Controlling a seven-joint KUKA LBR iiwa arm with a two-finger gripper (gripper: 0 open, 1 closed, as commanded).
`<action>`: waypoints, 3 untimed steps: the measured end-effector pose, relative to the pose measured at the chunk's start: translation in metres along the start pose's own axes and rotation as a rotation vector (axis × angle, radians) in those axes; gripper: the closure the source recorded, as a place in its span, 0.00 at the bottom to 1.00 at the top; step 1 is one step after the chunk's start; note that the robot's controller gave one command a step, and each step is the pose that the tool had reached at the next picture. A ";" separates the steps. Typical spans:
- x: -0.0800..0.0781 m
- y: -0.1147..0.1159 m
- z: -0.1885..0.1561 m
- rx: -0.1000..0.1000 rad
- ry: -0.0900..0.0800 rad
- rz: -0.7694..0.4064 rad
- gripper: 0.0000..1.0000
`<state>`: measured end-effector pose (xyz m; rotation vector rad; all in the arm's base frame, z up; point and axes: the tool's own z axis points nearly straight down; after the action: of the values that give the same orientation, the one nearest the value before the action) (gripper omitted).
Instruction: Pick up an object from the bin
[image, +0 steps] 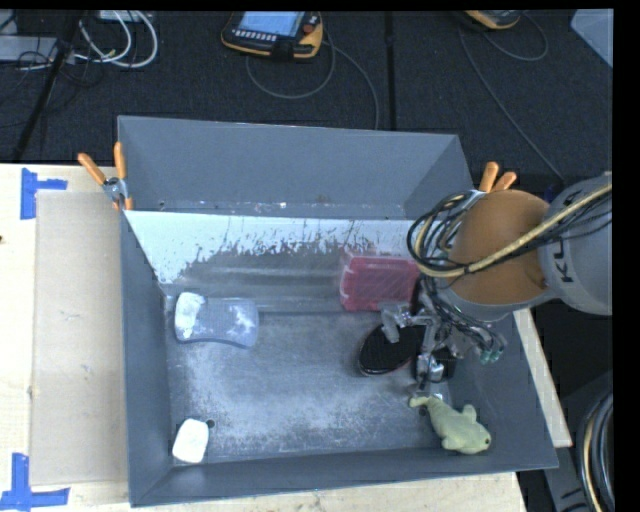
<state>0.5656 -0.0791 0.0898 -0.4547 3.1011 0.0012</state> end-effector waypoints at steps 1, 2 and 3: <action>-0.024 0.003 0.012 0.001 0.004 -0.270 1.00; -0.024 0.003 0.012 0.001 0.004 -0.269 1.00; -0.024 0.003 0.011 0.000 0.004 -0.269 1.00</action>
Offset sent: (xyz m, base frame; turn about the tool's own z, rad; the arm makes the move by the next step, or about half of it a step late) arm 0.0000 0.0000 0.0000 0.0000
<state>0.5875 -0.0693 0.0787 -0.8677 3.0161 -0.0019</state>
